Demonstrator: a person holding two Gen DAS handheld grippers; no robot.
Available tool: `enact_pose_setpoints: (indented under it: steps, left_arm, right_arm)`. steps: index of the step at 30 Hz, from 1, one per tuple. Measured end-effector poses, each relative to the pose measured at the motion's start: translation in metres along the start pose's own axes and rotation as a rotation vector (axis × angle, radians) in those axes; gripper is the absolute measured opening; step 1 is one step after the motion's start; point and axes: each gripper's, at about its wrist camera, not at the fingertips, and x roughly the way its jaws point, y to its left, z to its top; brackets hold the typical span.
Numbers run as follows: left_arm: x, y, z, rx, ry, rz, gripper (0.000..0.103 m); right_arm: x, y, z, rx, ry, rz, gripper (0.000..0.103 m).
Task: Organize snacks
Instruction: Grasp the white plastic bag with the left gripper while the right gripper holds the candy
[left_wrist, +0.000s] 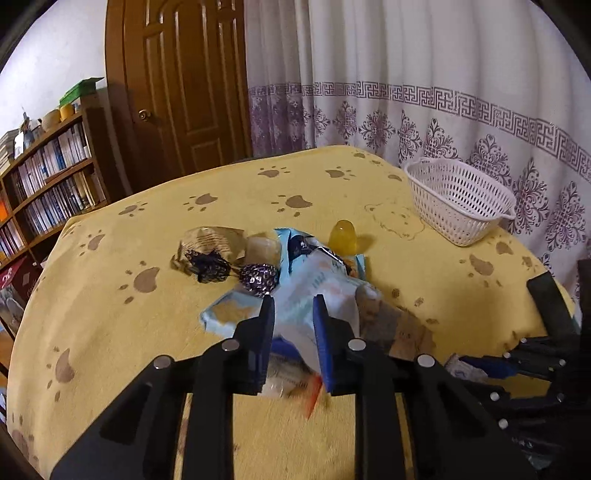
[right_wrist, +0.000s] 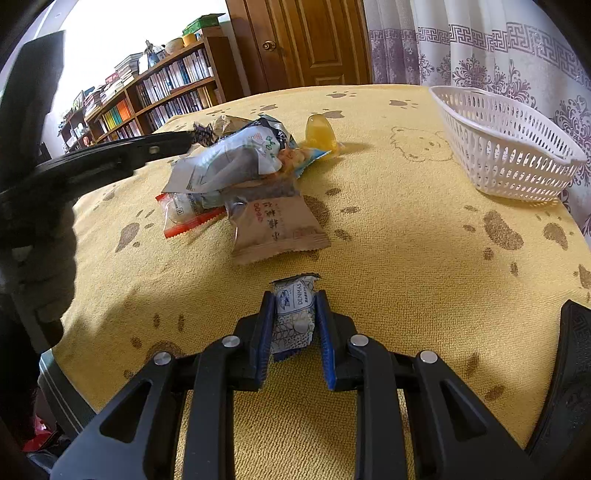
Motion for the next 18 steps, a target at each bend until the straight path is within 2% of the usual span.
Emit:
enact_pose_setpoints:
  steps: [4, 6, 7, 8, 9, 14, 18]
  left_arm:
    - [-0.003, 0.003, -0.003, -0.004, -0.003, 0.020, 0.024]
    - [0.002, 0.003, 0.000, -0.017, 0.022, 0.001, 0.045]
    - [0.003, 0.004, 0.002, -0.020, 0.022, -0.007, 0.070]
    - [0.005, 0.003, 0.004, -0.018, 0.011, -0.027, 0.080]
    - [0.007, 0.000, 0.007, 0.001, 0.001, -0.051, 0.080]
    - [0.035, -0.012, 0.015, 0.101, 0.031, -0.041, 0.080]
    - [0.077, -0.016, 0.010, 0.148, 0.135, -0.042, 0.079]
  right_arm:
    - [0.000, 0.000, 0.000, -0.002, 0.000, -0.003, 0.023]
    - [0.000, 0.001, 0.000, -0.004, 0.000, -0.005, 0.023]
    - [0.000, 0.001, 0.000, -0.004, 0.000, -0.006, 0.023]
    - [0.000, 0.001, 0.000, -0.004, 0.000, -0.006, 0.023]
    - [0.000, 0.001, 0.000, -0.004, 0.000, -0.006, 0.023]
    - [0.000, 0.001, 0.000, -0.005, 0.000, -0.006, 0.023]
    - [0.000, 0.001, 0.000, -0.004, 0.000, -0.006, 0.023]
